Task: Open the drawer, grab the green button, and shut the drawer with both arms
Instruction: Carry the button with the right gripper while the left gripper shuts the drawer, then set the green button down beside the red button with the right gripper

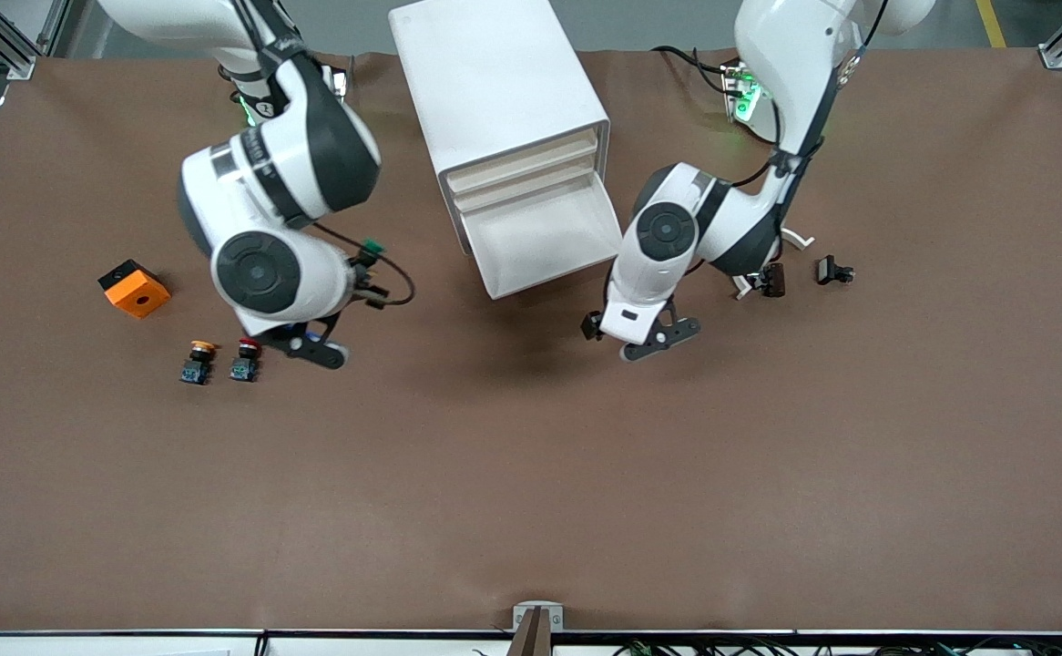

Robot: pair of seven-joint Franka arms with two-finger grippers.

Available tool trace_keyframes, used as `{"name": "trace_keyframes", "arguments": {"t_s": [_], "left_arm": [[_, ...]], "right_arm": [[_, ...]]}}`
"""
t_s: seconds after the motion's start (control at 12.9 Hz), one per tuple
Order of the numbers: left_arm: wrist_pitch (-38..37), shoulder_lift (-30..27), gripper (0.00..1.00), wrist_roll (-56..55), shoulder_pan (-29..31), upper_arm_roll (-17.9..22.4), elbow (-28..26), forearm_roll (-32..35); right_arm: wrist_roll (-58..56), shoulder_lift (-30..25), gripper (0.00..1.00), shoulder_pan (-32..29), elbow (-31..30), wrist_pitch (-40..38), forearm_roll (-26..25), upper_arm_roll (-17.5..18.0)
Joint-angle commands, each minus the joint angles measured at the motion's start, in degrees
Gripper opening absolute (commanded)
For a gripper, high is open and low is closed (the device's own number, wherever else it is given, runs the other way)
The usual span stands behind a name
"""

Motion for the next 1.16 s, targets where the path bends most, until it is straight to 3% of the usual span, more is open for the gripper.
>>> {"name": "trace_keyframes", "arguments": {"t_s": [0.0,0.31,0.85,1.09], "left_arm": [[-0.83,5.50,1.00,-5.87,-1.28,0.29,5.59,-0.53],[-3.10,6.22,1.00,-9.06,-3.65,-1.72,5.78,-0.53],[-6.19,6.04,1.00,-11.93,-3.92,-11.92,4.20,-0.53],[-6.28,5.87,1.00,-14.59,-4.62,-15.00,3.67,-0.53]], "right_arm": [[-10.49,-0.42,0.19,-4.51,-2.45,2.33,-2.34,1.00],[-25.37,-0.16,0.21,-11.37,-8.50,14.35,-2.60,1.00],[-26.80,1.42,0.22,-14.63,-21.68,36.85,-6.47,1.00],[-26.80,1.86,0.22,-15.07,-26.88,42.85,-6.56,1.00]]}}
